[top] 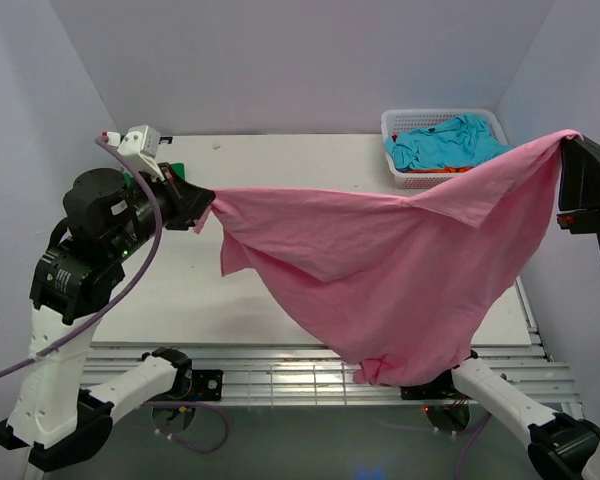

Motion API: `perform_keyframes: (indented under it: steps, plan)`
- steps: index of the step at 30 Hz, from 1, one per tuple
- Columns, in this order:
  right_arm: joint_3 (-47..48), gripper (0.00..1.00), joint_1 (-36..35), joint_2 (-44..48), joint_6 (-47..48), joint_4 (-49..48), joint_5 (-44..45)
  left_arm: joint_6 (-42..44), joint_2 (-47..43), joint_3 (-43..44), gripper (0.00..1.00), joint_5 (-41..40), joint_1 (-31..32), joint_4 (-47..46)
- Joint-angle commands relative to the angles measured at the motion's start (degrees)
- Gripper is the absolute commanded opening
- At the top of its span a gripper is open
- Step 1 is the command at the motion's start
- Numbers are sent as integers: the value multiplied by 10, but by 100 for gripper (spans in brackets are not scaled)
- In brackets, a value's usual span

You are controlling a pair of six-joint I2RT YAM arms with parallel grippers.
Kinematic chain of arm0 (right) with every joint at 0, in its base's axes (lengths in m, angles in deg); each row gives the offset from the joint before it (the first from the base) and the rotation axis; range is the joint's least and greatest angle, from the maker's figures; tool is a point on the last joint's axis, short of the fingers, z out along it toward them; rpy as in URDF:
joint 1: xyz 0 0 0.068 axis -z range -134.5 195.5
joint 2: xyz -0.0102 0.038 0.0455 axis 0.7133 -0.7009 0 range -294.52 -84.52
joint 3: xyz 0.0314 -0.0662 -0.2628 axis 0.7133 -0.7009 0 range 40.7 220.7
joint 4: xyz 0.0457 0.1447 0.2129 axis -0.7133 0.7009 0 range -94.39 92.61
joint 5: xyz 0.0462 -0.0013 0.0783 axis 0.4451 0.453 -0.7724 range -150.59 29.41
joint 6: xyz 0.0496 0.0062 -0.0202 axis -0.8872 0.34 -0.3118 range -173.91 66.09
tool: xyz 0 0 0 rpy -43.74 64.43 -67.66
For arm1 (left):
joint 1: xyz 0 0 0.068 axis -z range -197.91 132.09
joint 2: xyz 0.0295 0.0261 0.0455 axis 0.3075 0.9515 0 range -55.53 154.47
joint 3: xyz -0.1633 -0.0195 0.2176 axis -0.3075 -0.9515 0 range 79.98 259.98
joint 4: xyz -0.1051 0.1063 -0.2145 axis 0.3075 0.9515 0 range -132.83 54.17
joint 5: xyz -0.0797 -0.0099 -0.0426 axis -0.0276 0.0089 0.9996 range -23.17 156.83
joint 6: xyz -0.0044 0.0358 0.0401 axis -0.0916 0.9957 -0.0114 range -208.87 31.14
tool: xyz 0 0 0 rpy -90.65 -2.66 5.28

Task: Fold and stack the t-shirts
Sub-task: Flatten the tshirt out

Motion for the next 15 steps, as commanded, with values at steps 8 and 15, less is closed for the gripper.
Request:
perform_keyframes:
  steps: [8,15]
  plan:
    - [-76,8,3,-54,-5,-70,56,9,24,-53,0,-56,-1,22]
    - [-101,8,3,-201,-11,-64,98,23,203,-74,0,-85,-1,-71]
